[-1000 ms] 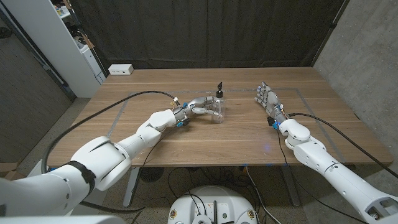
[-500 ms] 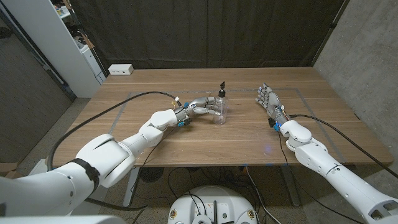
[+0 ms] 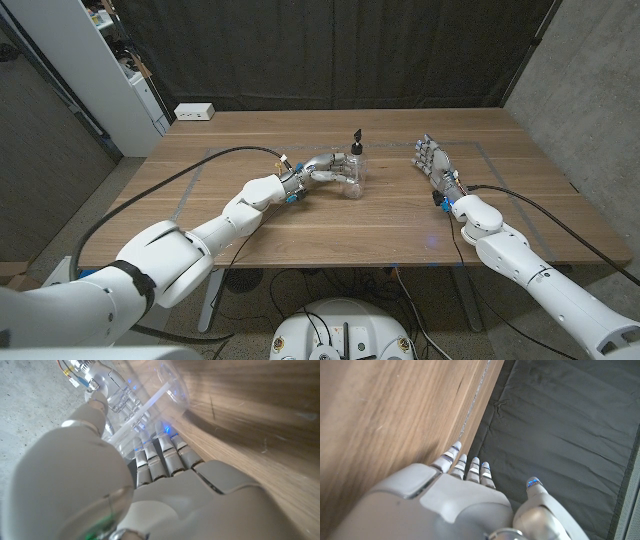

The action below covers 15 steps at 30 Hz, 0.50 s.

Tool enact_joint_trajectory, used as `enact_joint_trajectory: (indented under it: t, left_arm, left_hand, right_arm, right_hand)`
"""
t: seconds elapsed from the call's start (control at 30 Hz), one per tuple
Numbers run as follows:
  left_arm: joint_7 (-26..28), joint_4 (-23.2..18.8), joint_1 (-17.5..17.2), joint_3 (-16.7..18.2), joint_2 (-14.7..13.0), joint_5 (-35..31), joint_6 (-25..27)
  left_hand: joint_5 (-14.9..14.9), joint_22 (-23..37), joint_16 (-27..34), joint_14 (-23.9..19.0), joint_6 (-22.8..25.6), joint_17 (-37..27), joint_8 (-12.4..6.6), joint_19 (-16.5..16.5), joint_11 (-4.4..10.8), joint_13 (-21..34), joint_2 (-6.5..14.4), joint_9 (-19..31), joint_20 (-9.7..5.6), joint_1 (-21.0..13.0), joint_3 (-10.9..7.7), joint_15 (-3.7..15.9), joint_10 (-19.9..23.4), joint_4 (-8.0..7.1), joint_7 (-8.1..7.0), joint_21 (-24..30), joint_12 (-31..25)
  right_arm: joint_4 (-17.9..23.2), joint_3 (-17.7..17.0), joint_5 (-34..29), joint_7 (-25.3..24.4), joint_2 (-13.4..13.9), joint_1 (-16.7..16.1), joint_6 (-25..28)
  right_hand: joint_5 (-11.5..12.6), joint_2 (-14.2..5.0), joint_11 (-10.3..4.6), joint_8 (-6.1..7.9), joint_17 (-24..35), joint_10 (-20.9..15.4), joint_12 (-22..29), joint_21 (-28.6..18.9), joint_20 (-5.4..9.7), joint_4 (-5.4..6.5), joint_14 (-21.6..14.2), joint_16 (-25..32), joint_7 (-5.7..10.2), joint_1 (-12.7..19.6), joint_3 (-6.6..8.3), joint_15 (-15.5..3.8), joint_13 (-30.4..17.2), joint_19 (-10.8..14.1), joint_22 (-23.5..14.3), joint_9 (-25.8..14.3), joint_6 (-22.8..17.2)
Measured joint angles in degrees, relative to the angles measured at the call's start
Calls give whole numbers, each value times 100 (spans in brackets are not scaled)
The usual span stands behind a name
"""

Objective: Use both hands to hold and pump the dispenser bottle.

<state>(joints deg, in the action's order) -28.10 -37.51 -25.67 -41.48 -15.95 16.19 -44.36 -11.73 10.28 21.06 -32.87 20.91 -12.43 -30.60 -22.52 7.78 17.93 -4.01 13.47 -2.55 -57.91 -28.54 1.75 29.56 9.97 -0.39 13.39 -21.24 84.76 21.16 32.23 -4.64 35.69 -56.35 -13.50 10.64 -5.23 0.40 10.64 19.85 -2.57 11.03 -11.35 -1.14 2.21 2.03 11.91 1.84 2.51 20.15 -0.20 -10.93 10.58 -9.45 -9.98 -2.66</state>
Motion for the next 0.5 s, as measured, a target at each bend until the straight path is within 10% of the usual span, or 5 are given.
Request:
enact_joint_trajectory:
  t: [0.5]
  left_arm:
    - [635,-1173,-369,75,-489,-298,423]
  left_hand:
    - [-2,-1,115,-1,40,-43,-99,1,1,136,24,52,0,24,125,0,63,-16,-2,0,-4]
  right_arm:
    - [856,-72,-443,-314,535,-241,451]
  right_hand:
    - [0,0,0,0,-21,0,0,0,0,0,0,0,0,0,0,0,0,0,0,0,0]
